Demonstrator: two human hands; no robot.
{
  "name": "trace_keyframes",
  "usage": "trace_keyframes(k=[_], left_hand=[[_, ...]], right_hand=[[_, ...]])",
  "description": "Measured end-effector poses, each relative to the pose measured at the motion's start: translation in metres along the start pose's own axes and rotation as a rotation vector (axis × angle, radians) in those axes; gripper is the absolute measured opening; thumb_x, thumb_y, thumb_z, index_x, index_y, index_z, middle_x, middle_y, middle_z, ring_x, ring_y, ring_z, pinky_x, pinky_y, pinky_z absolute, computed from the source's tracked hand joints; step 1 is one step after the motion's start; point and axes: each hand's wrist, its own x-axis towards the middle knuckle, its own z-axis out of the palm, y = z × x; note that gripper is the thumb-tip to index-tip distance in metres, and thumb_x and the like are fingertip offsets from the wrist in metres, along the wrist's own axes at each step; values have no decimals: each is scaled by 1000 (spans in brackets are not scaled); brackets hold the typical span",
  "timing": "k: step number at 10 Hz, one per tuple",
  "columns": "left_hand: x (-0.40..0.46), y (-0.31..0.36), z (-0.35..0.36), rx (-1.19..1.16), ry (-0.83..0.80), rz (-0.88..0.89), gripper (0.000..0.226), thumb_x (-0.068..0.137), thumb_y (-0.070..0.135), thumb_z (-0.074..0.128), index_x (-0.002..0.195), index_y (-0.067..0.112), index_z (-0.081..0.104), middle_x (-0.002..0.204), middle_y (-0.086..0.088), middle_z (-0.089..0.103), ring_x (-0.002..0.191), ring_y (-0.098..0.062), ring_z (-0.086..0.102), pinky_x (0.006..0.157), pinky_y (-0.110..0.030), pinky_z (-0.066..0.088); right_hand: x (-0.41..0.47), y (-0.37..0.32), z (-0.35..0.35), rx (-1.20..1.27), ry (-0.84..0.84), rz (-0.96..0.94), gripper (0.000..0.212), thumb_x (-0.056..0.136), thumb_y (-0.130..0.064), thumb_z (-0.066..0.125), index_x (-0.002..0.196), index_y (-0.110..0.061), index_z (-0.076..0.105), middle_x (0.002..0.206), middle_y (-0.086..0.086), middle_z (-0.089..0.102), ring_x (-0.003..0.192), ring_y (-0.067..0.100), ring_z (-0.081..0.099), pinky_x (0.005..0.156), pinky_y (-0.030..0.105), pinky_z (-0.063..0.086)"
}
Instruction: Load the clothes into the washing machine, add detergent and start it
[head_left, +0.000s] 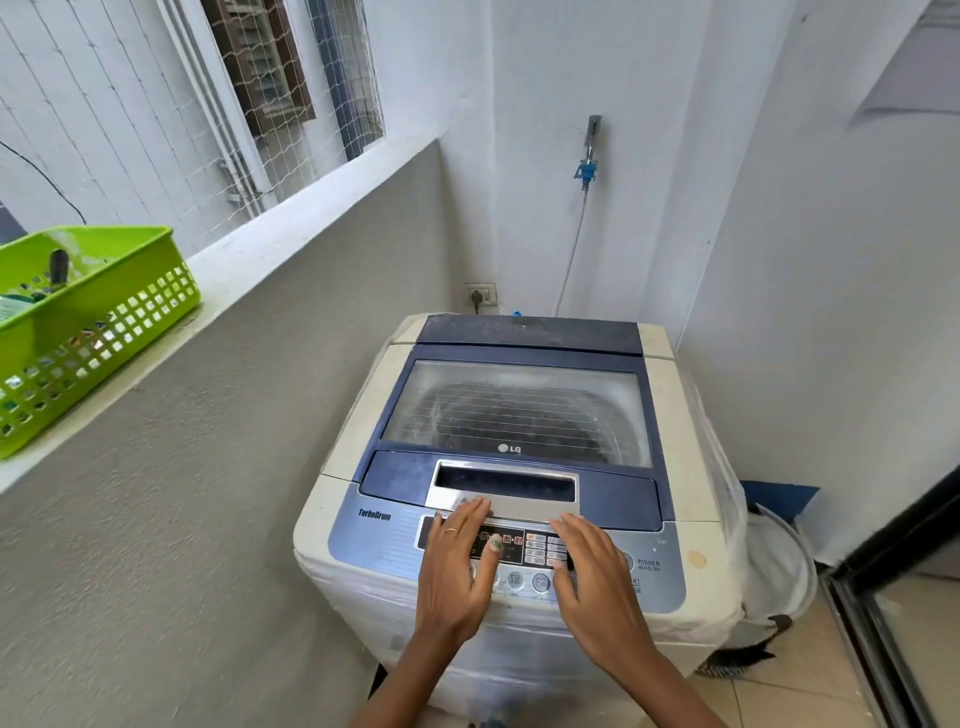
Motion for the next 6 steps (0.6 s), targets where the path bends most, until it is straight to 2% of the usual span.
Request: trace_keyframes(k=[1,2,3,4,5,6], left_hand=[[-4,5,-1,44,-18,38,55,92,50,29,139,26,46,143,14,44,135,5,30,119,-31,19],[-3,11,-1,74,-32,77,53,93,47,30,138,26,46,141,14,45,132,9,28,119,-25,13],[3,16,0,112,-52,118,50,93,41,33,137,23,48,139,10,50,132,0,36,119,-23,9],[10,18,0,152,-70,139,48,93,36,36,138,23,47,140,9,50,133,-6,40,119,-25,10],[22,20,-1,174,-66,139,51,93,36,35,142,24,42,145,9,44,138,-9,34,118,-29,11],[43,22,-5,185,-28,168,55,93,36,36,146,21,35,151,9,34,142,-8,23,118,-28,7]], right_hand=[[-4,1,0,-23,31,6,48,86,-23,39,133,-16,51,140,-1,48,132,18,41,107,27,20],[-6,2,3,-45,40,11,46,83,-19,47,128,-16,55,135,1,54,127,21,48,104,32,27],[-4,3,4,-99,80,-3,46,78,-17,55,124,-16,56,129,3,59,122,22,52,97,43,45],[-2,0,3,-145,122,-20,46,84,-21,49,130,-18,47,137,4,53,130,17,36,101,44,39],[10,-3,4,-183,157,-34,52,88,-29,35,140,-20,36,148,3,39,138,15,24,109,41,26],[32,-12,3,-213,193,-44,58,89,-31,34,146,-18,28,156,4,23,144,17,14,119,37,11]])
